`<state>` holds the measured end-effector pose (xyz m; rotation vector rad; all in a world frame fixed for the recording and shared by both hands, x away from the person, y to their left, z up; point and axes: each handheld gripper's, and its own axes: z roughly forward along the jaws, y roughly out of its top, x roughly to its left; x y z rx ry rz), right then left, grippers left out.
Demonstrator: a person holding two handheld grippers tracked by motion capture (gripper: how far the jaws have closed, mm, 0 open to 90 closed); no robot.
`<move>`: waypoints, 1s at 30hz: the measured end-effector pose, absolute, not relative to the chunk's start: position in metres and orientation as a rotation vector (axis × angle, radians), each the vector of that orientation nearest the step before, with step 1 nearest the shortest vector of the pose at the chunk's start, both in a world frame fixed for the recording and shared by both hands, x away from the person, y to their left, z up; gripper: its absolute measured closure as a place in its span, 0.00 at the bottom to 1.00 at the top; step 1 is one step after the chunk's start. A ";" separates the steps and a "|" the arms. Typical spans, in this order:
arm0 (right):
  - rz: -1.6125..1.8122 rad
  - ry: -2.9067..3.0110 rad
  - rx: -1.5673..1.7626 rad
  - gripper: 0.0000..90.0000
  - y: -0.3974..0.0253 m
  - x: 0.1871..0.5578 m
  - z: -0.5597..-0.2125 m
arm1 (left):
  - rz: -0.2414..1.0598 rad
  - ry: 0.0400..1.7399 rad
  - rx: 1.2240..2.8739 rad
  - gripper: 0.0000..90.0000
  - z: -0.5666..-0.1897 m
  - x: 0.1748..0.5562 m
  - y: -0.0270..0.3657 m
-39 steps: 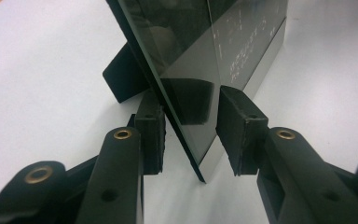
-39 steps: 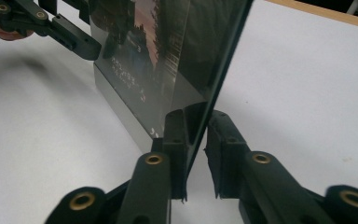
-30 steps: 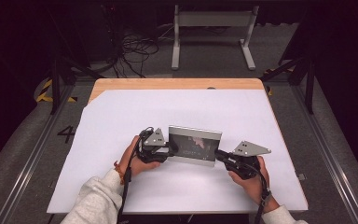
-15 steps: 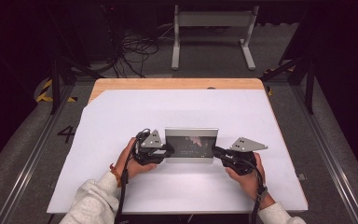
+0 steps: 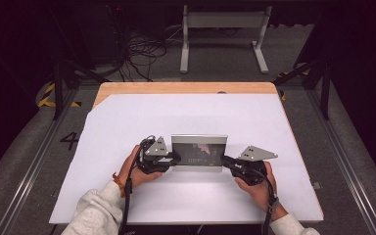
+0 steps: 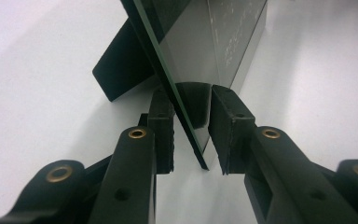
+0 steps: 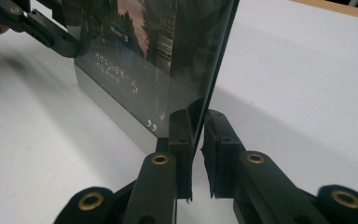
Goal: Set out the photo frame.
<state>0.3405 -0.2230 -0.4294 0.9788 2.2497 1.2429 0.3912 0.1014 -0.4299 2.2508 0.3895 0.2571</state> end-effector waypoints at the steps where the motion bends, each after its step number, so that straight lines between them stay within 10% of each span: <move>1: 1.243 2.250 0.979 0.91 -0.223 0.341 -0.429 | 0.257 0.389 2.251 0.79 -0.430 0.391 0.101; 30: 1.159 2.243 0.854 0.87 -0.225 0.332 -0.424 | 0.335 0.443 2.234 0.78 -0.435 0.377 0.109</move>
